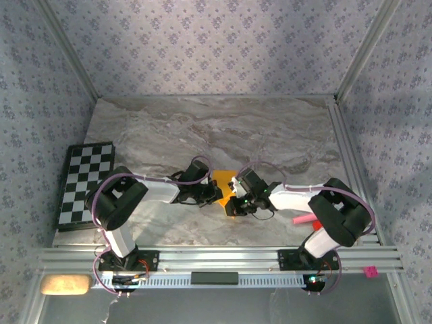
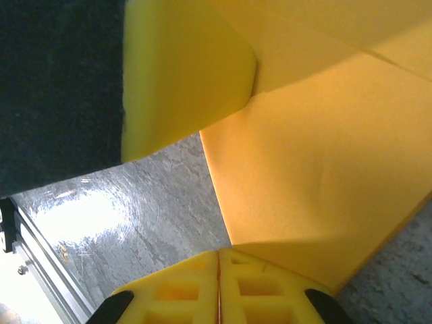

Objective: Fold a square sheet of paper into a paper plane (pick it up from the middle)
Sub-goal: Third fold the triangle at the center of the table.

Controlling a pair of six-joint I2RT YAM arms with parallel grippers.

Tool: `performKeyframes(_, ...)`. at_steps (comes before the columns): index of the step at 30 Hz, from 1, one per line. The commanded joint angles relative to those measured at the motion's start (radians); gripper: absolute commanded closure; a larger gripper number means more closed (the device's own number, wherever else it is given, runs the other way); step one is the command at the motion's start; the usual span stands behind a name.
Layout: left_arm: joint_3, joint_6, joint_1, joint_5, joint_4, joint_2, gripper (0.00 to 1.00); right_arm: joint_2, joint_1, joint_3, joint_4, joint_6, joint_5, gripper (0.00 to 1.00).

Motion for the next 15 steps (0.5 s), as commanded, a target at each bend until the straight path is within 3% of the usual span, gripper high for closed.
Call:
performKeyframes(1,-0.005,0.018,-0.004,-0.046,-0.098,0.037,0.95,-0.017,-0.008,-0.036,-0.02,0.003,0.001,0.9)
performKeyframes(15,-0.009,0.013,-0.003,-0.057,-0.101,0.044,0.96,-0.126,-0.036,-0.148,-0.04,-0.014,-0.008,0.89)
